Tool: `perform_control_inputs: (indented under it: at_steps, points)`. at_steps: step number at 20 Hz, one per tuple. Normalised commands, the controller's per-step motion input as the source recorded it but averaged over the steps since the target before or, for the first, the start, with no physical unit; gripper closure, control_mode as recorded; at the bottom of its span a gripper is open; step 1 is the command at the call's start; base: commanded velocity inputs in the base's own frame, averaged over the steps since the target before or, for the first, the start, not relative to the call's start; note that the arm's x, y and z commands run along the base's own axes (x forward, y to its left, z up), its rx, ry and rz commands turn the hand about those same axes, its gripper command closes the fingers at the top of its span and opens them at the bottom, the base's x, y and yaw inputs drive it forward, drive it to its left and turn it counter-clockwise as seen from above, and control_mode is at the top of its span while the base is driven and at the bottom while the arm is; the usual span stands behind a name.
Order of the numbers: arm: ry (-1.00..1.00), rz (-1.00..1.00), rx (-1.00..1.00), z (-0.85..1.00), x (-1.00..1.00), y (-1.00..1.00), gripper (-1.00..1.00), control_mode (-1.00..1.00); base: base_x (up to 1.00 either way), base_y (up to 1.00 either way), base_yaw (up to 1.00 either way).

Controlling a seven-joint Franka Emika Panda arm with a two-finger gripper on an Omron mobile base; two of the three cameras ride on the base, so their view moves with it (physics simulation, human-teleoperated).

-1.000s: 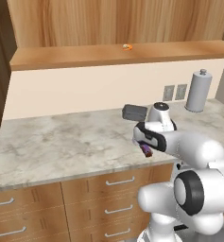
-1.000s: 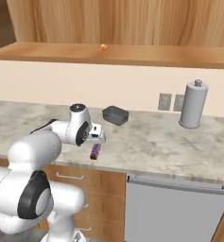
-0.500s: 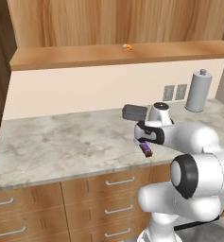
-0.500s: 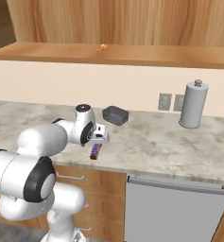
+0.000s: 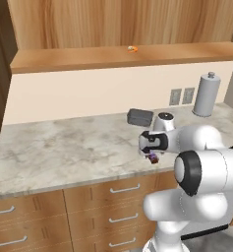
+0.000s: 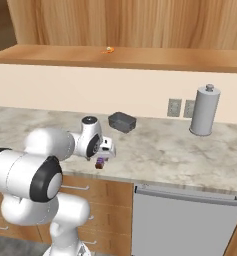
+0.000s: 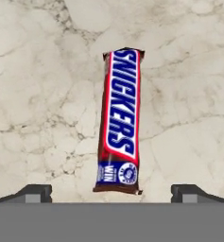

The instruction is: Pick the bar and bar from the counter and place them in the cabinets closest to them.

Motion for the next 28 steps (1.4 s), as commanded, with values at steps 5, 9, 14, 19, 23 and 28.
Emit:
perform_control_inputs:
  at_steps: [5,9,14,19,23,28]
  points:
    - [0.01,0.00,0.01,-0.35,0.02,0.00,-1.00,-1.00,0.00,0.00,0.00]
    - [0.00,0.00,0.01,-0.28,0.09,0.00,-1.00,-1.00,0.00,0.00,0.00]
    - [0.05,-0.01,0.01,-0.02,0.29,0.00,-1.00,-1.00,0.00,0.00,0.00]
    - [0.15,-0.03,0.02,0.11,0.44,0.00,-1.00,-1.00,0.00,0.00,0.00]
    - [0.14,0.00,-0.04,-0.30,0.28,0.00,-1.00,-1.00,0.00,0.00,0.00]
    - [0.10,0.02,-0.07,-0.49,0.02,0.00,1.00,-1.00,0.00,0.00,0.00]
